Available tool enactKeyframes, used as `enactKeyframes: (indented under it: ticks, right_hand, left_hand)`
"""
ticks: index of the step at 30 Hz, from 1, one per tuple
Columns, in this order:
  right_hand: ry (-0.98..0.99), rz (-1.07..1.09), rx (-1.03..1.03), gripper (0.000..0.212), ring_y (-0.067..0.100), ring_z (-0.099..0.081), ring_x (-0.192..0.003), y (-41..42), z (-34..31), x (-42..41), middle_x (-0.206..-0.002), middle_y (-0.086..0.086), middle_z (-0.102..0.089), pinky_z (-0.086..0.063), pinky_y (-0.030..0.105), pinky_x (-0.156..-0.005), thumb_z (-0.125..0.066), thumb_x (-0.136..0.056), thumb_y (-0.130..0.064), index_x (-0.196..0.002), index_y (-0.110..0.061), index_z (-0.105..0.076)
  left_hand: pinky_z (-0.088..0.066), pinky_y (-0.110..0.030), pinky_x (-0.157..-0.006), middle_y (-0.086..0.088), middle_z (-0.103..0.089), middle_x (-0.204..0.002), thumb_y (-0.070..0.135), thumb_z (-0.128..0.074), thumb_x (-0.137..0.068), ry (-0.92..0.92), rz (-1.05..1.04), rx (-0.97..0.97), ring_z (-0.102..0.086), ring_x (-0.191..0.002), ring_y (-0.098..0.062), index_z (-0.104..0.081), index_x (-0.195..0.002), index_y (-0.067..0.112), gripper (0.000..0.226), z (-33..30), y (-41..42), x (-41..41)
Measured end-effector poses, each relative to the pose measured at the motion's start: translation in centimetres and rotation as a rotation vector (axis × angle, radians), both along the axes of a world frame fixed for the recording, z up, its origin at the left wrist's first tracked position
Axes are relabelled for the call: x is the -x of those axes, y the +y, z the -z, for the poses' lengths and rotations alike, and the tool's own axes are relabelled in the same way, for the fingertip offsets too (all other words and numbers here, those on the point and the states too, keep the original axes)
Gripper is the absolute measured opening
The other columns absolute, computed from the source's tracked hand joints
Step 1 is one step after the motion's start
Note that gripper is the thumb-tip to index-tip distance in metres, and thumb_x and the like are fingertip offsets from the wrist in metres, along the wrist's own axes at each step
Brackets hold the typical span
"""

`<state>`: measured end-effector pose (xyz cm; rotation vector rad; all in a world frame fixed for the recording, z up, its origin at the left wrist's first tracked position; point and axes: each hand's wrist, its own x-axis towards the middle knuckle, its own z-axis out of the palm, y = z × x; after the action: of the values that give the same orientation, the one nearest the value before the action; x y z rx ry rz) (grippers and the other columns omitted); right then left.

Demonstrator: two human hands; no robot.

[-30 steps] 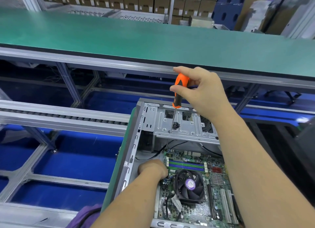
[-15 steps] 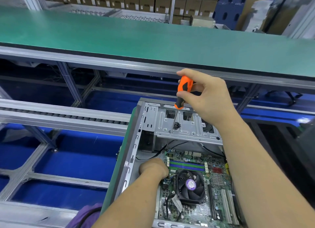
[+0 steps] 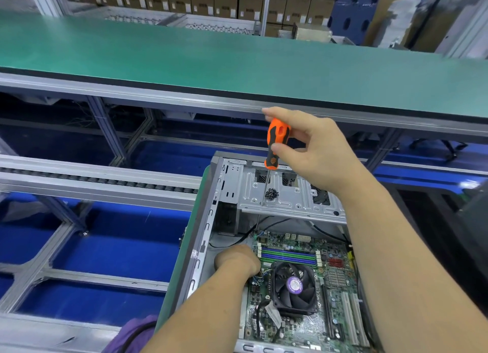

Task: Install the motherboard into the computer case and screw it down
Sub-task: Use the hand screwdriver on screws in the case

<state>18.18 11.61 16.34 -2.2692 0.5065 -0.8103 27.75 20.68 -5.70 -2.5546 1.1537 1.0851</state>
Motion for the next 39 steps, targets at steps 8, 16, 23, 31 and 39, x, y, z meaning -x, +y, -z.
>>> enactKeyframes:
  ticks: [8,16,23,31,39]
  right_hand:
    - [0.015,0.009,-0.027,0.051,0.016,-0.067,-0.112,-0.1,-0.3,0.0,-0.116,-0.005,-0.07,-0.054,0.039,-0.103,-0.072,-0.091,-0.004,-0.135,-0.028,-0.064]
    - [0.006,0.097,0.061,0.045,0.018,-0.065,-0.096,0.0,-0.5,-0.2,-0.099,0.001,-0.068,-0.052,0.031,-0.096,-0.085,-0.083,-0.019,-0.125,-0.025,-0.071]
    - [-0.013,0.116,0.053,0.041,0.023,-0.07,-0.087,0.1,-0.2,0.0,-0.094,0.004,-0.07,-0.056,0.036,-0.089,-0.083,-0.084,-0.016,-0.122,-0.024,-0.071]
    - [-0.088,0.052,-0.044,0.042,0.019,-0.07,-0.092,0.1,0.0,-0.3,-0.097,0.002,-0.072,-0.057,0.03,-0.088,-0.079,-0.087,-0.007,-0.12,-0.031,-0.07]
    - [-0.102,0.032,-0.068,0.043,0.019,-0.07,-0.103,0.3,0.1,-0.6,-0.108,0.005,-0.073,-0.057,0.034,-0.097,-0.076,-0.088,-0.005,-0.127,-0.021,-0.069]
  left_hand:
    - [-0.043,-0.025,-0.064,0.001,-0.055,-0.086,0.019,-0.042,-0.086,0.011,-0.009,-0.004,-0.056,-0.08,-0.019,-0.056,-0.108,0.018,0.026,0.0,0.0,0.1]
    - [-0.045,-0.026,-0.067,0.0,-0.057,-0.097,0.018,-0.043,-0.087,-0.012,-0.027,0.041,-0.057,-0.084,-0.02,-0.056,-0.123,0.018,0.038,0.6,-0.2,-0.1]
    - [-0.048,-0.031,-0.065,-0.001,-0.056,-0.076,0.003,-0.05,-0.092,-0.037,-0.282,0.367,-0.057,-0.075,-0.025,-0.055,-0.086,0.016,0.015,0.8,-0.9,-0.4]
    - [-0.049,-0.029,-0.067,-0.013,-0.071,-0.096,0.005,-0.054,-0.093,0.111,-0.485,0.658,-0.061,-0.081,-0.029,-0.068,-0.098,0.013,0.016,2.6,-1.9,-0.7]
    - [-0.045,-0.028,-0.062,-0.007,-0.07,-0.094,0.002,-0.054,-0.091,0.072,-0.436,0.662,-0.06,-0.075,-0.024,-0.069,-0.096,0.017,0.022,2.9,-2.1,-0.8]
